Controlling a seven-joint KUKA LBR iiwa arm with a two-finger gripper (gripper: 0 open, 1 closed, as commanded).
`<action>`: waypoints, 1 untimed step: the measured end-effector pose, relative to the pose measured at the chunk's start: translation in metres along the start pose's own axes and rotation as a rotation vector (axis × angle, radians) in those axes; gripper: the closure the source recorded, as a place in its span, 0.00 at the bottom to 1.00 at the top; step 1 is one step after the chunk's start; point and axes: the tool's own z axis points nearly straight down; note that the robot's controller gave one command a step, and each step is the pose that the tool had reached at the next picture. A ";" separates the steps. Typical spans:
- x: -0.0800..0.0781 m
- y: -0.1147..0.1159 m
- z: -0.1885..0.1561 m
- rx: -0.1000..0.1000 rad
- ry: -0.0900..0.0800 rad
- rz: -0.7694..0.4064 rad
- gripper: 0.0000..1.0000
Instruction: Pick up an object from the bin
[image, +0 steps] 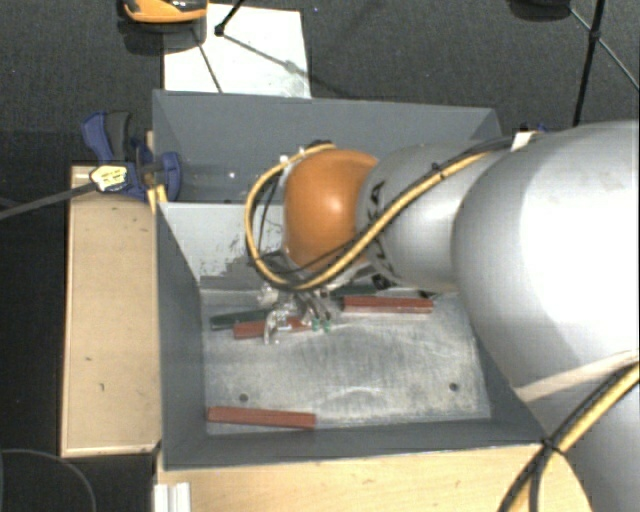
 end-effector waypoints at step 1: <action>0.000 0.000 0.000 0.000 0.000 0.000 1.00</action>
Offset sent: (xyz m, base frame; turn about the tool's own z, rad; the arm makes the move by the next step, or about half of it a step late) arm 0.0001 -0.0001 0.0571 0.0000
